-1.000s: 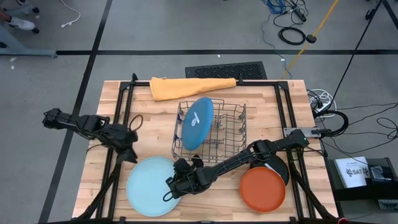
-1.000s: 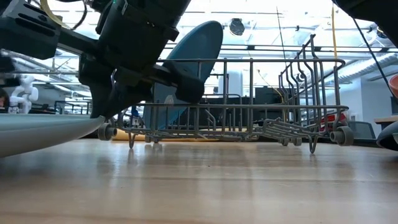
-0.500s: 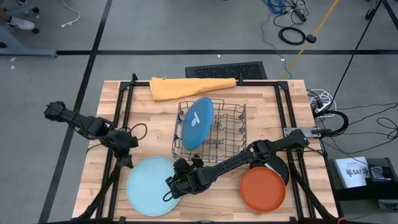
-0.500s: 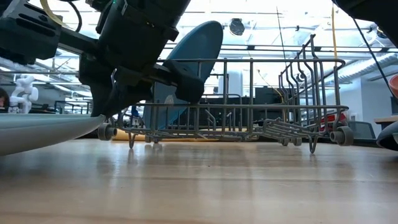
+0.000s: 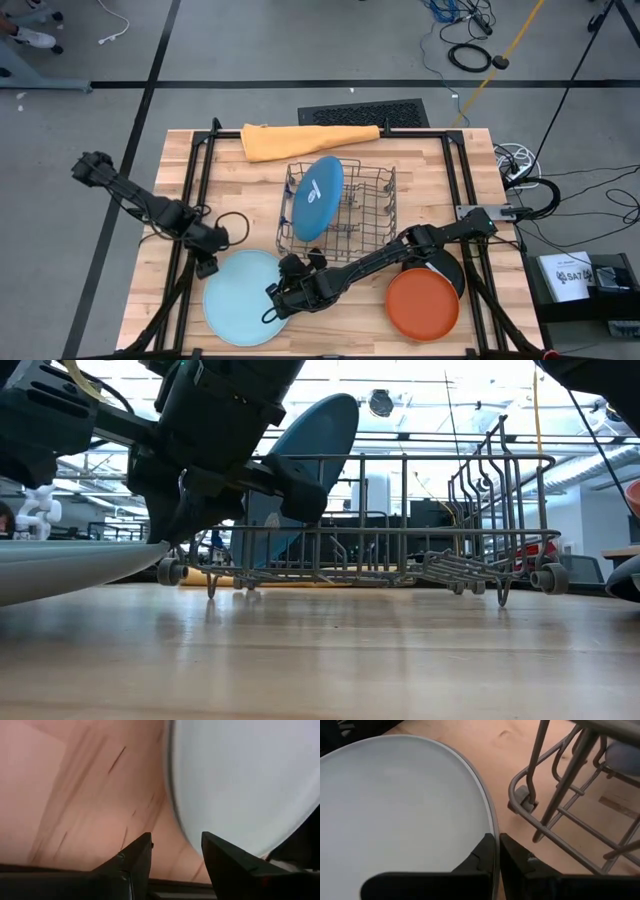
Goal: Sort dishes
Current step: Put the light blue plate in the dish rack
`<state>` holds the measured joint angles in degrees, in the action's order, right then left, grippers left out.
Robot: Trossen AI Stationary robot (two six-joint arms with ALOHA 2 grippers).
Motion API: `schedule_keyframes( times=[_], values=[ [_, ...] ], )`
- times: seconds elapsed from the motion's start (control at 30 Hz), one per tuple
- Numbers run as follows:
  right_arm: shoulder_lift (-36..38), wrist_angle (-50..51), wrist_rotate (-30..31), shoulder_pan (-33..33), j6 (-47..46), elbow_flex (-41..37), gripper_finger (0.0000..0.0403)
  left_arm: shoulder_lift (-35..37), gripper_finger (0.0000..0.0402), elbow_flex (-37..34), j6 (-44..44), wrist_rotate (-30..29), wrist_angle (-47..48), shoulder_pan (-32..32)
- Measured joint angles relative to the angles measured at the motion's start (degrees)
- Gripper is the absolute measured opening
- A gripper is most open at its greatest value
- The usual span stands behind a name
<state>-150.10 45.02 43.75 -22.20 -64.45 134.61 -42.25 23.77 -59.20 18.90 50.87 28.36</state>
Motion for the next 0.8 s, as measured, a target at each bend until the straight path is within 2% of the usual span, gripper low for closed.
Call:
schedule_keyframes(
  times=[0.57,0.8],
  values=[
    [0.0,0.14,-0.02,-0.08,0.88,-0.02,0.0006,-9.95,0.0172,-0.11,-0.57,2.04,-13.68,6.05],
    [0.0,0.06,0.04,-0.09,0.86,-0.02,0.0006,-10.54,0.0137,-0.11,-0.57,2.16,-14.24,6.6]
  ],
)
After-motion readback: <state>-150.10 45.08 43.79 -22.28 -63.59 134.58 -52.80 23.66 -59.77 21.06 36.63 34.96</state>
